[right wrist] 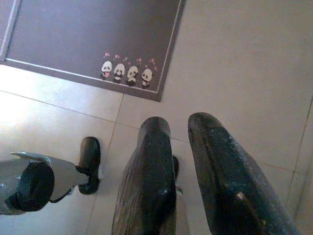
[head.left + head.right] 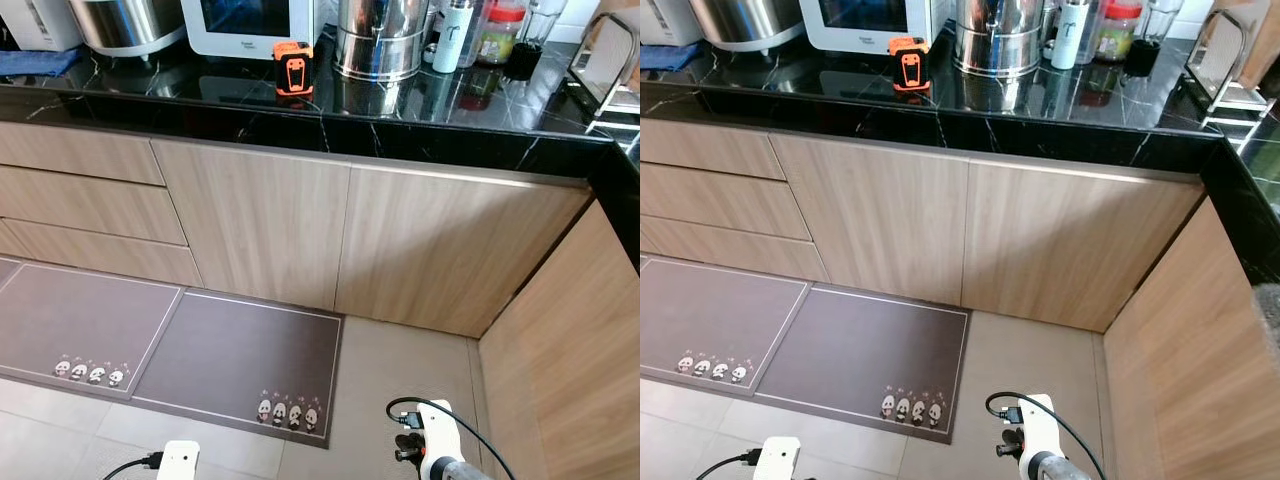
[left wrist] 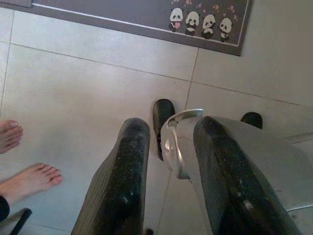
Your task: Kitchen organization
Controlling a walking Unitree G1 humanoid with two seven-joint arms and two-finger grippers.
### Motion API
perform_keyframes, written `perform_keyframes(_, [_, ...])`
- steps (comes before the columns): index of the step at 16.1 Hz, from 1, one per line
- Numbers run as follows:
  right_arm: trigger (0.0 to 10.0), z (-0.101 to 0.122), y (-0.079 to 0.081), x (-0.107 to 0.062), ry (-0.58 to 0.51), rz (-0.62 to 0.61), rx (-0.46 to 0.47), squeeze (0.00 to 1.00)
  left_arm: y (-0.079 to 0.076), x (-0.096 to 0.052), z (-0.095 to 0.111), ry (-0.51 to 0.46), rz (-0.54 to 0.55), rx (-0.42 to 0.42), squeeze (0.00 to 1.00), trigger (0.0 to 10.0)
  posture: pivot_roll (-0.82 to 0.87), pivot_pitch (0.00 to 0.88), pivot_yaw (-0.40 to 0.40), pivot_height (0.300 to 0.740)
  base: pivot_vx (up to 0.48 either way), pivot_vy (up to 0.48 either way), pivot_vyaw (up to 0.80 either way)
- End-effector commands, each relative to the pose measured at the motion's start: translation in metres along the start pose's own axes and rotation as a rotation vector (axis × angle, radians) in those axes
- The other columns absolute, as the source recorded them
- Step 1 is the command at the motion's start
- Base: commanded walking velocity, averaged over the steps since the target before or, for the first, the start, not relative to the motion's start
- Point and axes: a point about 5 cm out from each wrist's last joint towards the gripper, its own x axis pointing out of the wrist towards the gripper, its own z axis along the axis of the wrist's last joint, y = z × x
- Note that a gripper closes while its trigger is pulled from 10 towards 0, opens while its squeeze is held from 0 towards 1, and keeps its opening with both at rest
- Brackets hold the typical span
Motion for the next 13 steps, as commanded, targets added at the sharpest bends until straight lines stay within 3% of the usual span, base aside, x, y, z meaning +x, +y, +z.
perform_keyframes(1, [10.0, -0.0010, 0.0003, 0.0001, 0.013, 0.000, -0.002, 0.00, 0.0029, -0.0007, -0.0032, 0.022, 0.005, 0.003, 0.00, 10.0, 0.02, 0.013, -0.032, 0.740, 0.000, 0.000, -0.76])
perform_keyframes(8, [10.0, -0.0001, -0.0001, 0.0004, 0.021, 0.000, -0.010, 0.00, 0.0016, -0.0012, -0.0057, 0.022, 0.001, -0.007, 0.00, 10.0, 0.02, 0.023, -0.034, 0.740, 0.000, 0.000, -0.74])
perform_keyframes(10, [10.0, -0.0001, 0.0000, 0.0005, 0.024, 0.001, -0.011, 0.00, 0.0027, -0.0019, -0.0084, 0.034, 0.010, 0.023, 0.00, 10.0, 0.03, 0.026, -0.035, 0.740, 0.000, 0.000, -0.73])
perform_keyframes(13, [10.0, -0.0001, 0.0004, 0.0006, 0.026, 0.002, -0.012, 0.00, 0.0024, -0.0018, -0.0074, 0.025, 0.005, 0.038, 0.00, 10.0, 0.03, 0.029, -0.033, 0.740, 0.000, -0.430, -0.72])
